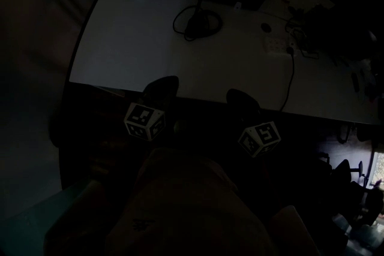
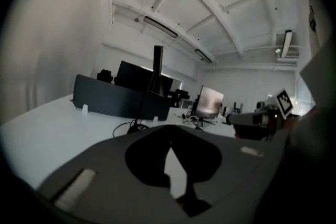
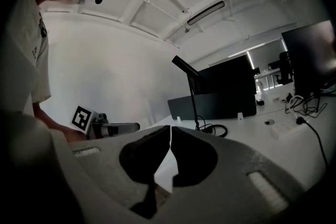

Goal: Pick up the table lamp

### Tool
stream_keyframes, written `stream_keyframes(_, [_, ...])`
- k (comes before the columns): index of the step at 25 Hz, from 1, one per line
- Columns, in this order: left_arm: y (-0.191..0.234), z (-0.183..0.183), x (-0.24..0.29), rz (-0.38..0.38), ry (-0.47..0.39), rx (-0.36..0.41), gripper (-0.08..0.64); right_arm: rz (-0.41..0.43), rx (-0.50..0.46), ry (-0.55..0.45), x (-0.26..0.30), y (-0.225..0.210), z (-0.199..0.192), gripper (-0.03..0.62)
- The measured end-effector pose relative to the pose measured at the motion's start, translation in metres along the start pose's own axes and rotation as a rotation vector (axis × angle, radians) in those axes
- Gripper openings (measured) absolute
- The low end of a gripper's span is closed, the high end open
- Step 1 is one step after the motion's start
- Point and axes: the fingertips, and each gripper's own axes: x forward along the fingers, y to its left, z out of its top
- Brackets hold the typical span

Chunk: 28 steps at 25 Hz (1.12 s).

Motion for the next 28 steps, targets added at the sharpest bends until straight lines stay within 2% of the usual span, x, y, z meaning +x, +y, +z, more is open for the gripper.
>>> stream_keyframes(6, [0.044,0.013,0.019,-0.018,0.001,-0.015,-0.002,0.003,0.009,0.011,0.050,0.000,0.006,0.008])
stream_keyframes(17, [0.086,0.011,0.040,-0.045,0.030,-0.040,-0.002,-0.005,0.032,0.042,0.103,-0.007,0.005,0.008])
stream_keyframes(22, [0.093,0.016,0.044,-0.040,0.023,-0.034,-0.002,-0.021,0.031,0.039,0.105,-0.016,0.008,0.008])
stream_keyframes(28, [0.088,0.019,0.049,-0.044,0.029,-0.023,-0.002,-0.001,0.031,0.034,0.110,-0.019,0.013,0.008])
